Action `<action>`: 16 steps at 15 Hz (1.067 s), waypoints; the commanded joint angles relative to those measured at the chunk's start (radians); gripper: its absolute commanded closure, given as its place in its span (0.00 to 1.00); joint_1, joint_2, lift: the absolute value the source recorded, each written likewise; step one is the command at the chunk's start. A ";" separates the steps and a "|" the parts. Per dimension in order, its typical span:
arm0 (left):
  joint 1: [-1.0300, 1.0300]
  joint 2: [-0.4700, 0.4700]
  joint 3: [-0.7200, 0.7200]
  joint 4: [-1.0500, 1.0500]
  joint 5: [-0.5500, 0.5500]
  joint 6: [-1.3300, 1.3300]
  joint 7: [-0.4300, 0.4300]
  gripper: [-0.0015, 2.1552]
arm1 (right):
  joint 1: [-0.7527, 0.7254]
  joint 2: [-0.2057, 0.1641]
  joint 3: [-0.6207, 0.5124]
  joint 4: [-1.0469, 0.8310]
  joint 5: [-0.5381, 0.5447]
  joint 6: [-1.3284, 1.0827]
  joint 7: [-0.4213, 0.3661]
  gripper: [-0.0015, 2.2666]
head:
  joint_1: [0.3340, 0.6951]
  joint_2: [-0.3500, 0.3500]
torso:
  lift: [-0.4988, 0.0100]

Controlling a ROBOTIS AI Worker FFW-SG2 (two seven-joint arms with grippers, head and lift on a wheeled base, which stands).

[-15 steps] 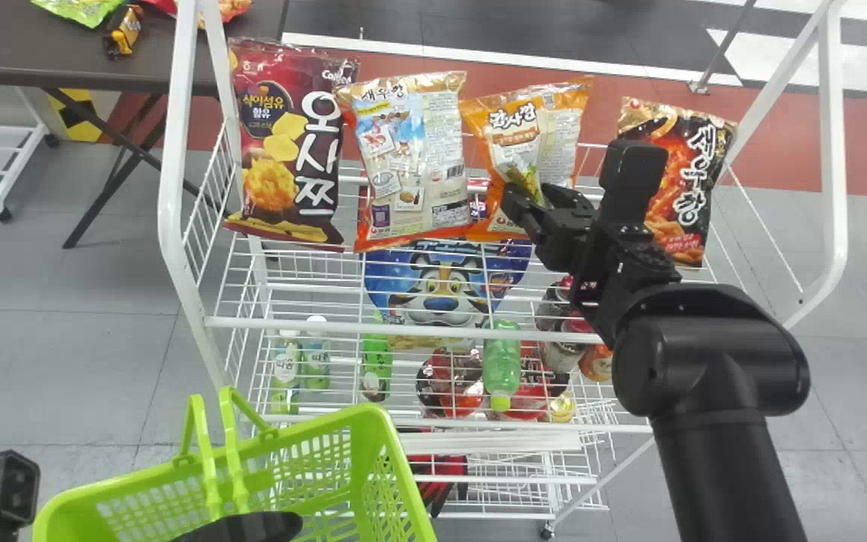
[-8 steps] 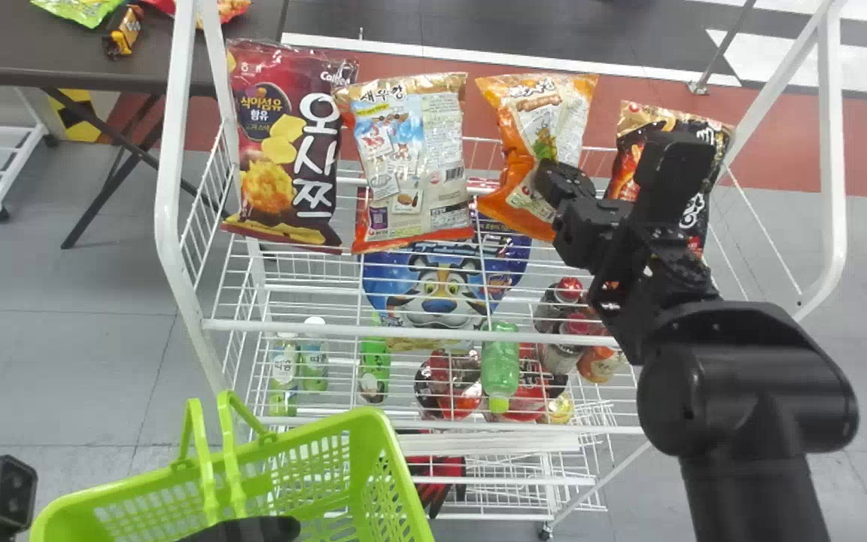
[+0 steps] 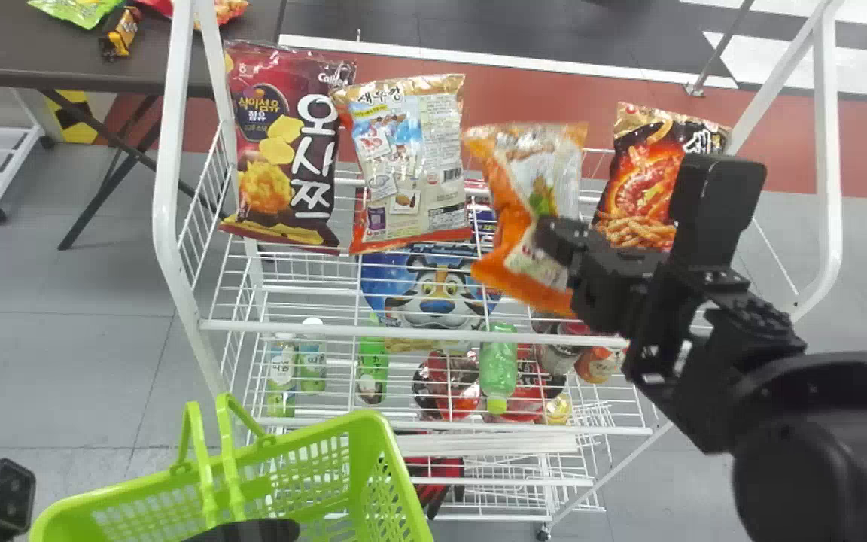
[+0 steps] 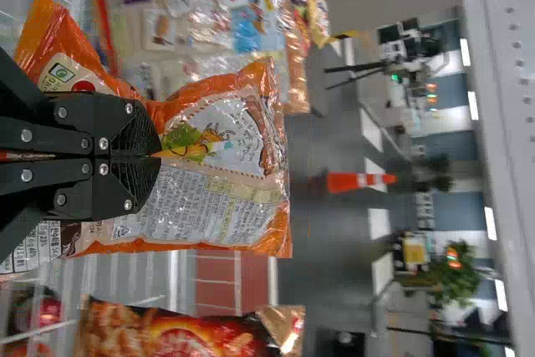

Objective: Hold basket handle with left hand then pick Gamjakkang with right hand and place into basket

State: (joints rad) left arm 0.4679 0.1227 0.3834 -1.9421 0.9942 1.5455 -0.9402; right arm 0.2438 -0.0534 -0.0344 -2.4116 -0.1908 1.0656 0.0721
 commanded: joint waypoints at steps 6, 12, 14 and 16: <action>-0.003 0.000 0.000 -0.001 0.004 0.003 0.003 1.00 | 0.069 -0.008 0.027 -0.228 -0.205 0.507 0.017 0.99 | 1.00 0.37 | 0.95; -0.005 0.000 0.003 0.000 0.014 0.003 0.004 1.00 | 0.071 -0.019 0.203 -0.215 -0.200 0.507 0.015 0.99 | 1.00 0.62 | 0.95; -0.006 0.000 0.003 0.000 0.021 0.003 0.006 1.00 | 0.071 -0.023 0.269 -0.178 -0.196 0.507 0.014 0.99 | 1.00 0.68 | 0.95; -0.009 0.000 0.003 0.000 0.023 0.003 0.006 1.00 | 0.071 -0.034 0.344 -0.116 -0.182 0.507 0.015 0.99 | 1.00 0.75 | 0.95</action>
State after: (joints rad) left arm 0.4606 0.1227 0.3866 -1.9423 1.0155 1.5485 -0.9334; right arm 0.3155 -0.0808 0.2540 -2.5704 -0.3852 1.5671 0.0869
